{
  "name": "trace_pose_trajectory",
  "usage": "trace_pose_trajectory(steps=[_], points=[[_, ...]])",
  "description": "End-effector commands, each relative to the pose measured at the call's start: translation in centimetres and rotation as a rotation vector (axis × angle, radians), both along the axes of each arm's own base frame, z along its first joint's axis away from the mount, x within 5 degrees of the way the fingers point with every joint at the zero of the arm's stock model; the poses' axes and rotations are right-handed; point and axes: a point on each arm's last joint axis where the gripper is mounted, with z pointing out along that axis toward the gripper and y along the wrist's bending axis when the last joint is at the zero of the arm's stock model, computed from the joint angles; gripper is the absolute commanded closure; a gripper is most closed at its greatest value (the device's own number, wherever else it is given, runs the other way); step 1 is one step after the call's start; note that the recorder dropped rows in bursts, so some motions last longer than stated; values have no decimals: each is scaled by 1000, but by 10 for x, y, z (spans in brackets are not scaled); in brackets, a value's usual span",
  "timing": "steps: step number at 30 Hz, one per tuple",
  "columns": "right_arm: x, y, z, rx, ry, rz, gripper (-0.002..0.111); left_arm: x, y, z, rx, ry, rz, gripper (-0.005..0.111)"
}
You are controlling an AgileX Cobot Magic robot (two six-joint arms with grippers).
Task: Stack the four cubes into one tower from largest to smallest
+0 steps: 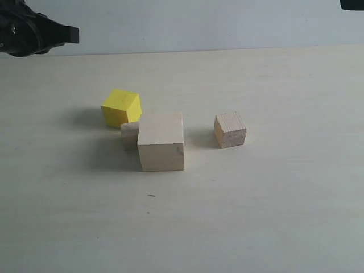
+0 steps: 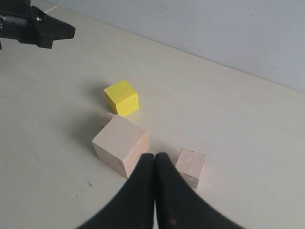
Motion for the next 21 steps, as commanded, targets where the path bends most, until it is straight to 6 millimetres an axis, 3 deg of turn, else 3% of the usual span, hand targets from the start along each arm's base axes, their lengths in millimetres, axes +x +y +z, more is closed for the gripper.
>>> trace_pose_trajectory(steps=[1,9,21], points=[[-1,-1,-1,-3,4,-1,108,1,-4,-16,-48,98,13,107],[-1,-1,-1,7,11,-9,108,8,-21,-63,-117,437,-44,107],[-1,-1,-1,7,11,-9,108,15,-41,-91,-301,647,-75,107]])
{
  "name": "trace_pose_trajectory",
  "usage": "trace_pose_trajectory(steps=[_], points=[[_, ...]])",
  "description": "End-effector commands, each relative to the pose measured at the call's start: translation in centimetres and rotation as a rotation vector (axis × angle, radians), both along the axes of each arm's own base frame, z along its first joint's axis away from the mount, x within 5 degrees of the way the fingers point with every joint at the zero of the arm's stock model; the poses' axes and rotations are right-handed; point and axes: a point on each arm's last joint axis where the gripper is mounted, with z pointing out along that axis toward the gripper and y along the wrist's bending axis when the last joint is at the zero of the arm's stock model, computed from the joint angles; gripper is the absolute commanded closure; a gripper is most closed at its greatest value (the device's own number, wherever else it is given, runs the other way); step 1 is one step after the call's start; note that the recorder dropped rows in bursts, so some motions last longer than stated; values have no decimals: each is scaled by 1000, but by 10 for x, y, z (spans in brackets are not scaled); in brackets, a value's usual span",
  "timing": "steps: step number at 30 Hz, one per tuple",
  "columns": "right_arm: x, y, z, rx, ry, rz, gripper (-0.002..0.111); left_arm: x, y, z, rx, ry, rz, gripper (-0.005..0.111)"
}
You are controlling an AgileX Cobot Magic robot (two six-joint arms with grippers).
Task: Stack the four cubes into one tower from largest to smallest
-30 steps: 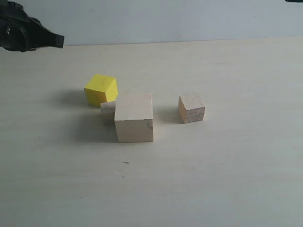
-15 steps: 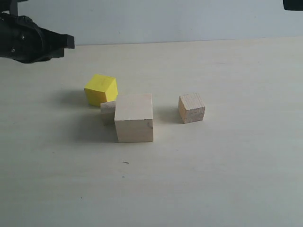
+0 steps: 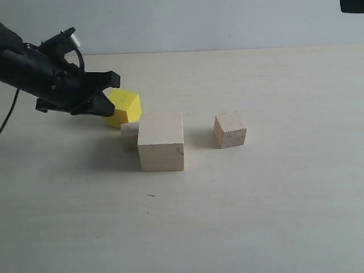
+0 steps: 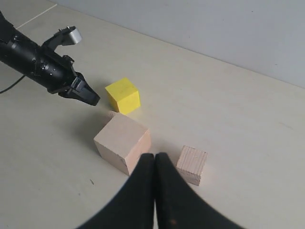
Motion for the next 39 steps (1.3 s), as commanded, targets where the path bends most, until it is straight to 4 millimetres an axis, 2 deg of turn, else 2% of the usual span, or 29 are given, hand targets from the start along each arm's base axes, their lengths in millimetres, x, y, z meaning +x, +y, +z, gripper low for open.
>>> trace_pose_trajectory(steps=[1,6,13,17,23,30,35,37,39], points=[[-1,-1,-1,1,-2,-7,108,3,-6,-13,-52,66,18,107],[-1,-1,-1,1,-2,-7,108,3,-11,-28,-79,115,17,107],[-1,-1,-1,-1,-2,-8,108,8,-31,-30,-84,73,-3,107],[-2,-2,-3,-15,21,2,108,13,-31,-45,-60,94,2,107],[-2,-2,-3,-15,21,2,108,15,-28,-49,-9,76,1,107],[-2,-2,-3,-13,18,0,108,1,-2,-66,287,176,-39,107],[-3,-2,-2,-12,15,0,108,1,23,-48,446,163,0,107],[-3,-2,-2,-12,14,0,108,1,35,-39,454,173,21,107],[-3,-2,-2,-12,14,0,108,1,39,-30,448,153,31,107]])
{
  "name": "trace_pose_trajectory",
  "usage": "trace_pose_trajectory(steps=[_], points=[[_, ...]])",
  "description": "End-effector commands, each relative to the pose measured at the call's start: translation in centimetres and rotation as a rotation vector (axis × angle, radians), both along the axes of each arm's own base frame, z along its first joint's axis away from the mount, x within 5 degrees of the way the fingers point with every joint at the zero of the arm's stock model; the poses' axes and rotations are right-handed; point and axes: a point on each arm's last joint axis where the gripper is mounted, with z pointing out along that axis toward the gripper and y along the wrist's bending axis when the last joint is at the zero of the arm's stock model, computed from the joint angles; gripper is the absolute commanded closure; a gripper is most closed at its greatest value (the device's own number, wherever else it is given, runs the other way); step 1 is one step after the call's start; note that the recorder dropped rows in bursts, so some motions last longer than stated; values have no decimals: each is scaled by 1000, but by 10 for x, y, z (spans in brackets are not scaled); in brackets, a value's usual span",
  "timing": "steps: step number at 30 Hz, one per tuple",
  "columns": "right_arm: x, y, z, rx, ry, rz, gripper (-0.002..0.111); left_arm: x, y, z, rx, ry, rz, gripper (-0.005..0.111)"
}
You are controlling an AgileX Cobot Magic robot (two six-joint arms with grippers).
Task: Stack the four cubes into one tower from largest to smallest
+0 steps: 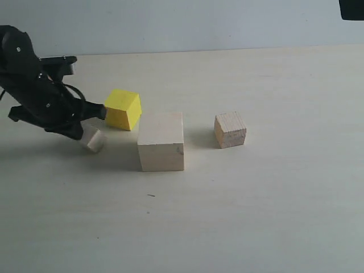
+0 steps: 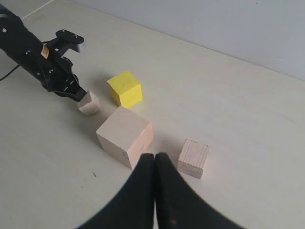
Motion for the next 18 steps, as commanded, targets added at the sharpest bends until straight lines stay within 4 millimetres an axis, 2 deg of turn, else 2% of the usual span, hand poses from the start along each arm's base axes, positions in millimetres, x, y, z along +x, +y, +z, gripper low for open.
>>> trace_pose_trajectory(steps=[1,9,15,18], points=[[-1,-2,0,-3,-6,-8,108,-6,15,11,36,18,9,107],[-1,-2,0,0,-12,-10,108,-7,14,73,-33,-214,15,107],[-1,-2,0,2,-11,-10,108,5,-2,104,-178,-295,-51,106],[-1,-2,0,2,-11,-10,108,14,-9,113,-226,-296,-79,96]])
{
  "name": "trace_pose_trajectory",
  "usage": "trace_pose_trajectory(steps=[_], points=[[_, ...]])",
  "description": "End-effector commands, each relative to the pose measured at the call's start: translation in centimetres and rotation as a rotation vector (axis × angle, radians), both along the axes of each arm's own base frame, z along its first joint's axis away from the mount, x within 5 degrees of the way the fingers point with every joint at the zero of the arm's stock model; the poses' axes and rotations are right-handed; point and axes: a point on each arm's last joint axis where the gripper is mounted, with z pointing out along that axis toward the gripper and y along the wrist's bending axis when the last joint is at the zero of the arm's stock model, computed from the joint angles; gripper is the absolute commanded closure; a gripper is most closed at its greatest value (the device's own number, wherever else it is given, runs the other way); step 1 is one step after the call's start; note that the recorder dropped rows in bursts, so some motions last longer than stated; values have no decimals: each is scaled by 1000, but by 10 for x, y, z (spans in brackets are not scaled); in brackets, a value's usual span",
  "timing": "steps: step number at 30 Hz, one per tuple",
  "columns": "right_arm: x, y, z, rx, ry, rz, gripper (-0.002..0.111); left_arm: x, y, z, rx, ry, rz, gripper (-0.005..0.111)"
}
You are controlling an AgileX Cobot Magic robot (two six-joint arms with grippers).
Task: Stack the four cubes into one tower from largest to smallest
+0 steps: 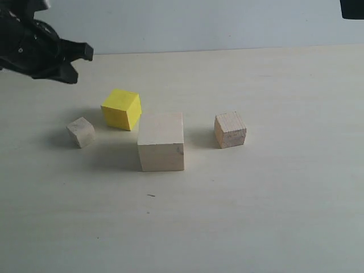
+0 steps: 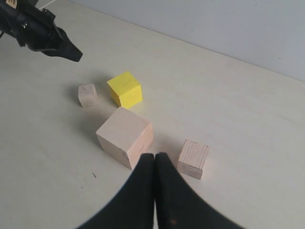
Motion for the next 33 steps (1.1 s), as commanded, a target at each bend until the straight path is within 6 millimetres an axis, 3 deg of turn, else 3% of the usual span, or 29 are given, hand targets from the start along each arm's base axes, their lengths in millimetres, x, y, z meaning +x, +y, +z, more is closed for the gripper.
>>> trace_pose_trajectory(steps=[1,6,8,14,19,29,33], points=[[-1,-2,0,1,-9,-9,108,14,-11,16,-63,-23,-52,90],[-2,-1,-1,-2,2,-5,108,28,-28,22,-71,19,-107,48],[-2,-1,-1,-3,4,-4,108,33,-39,22,-65,43,-133,39],[-3,-1,-3,-12,29,6,108,48,-65,12,81,110,-228,39],[-5,-1,-4,-20,45,13,108,62,-65,-1,285,179,-267,34],[-5,-1,-4,-20,45,13,108,74,-71,-9,238,132,-217,29],[-5,-1,-4,-20,45,13,108,77,-73,-24,232,170,-212,29]])
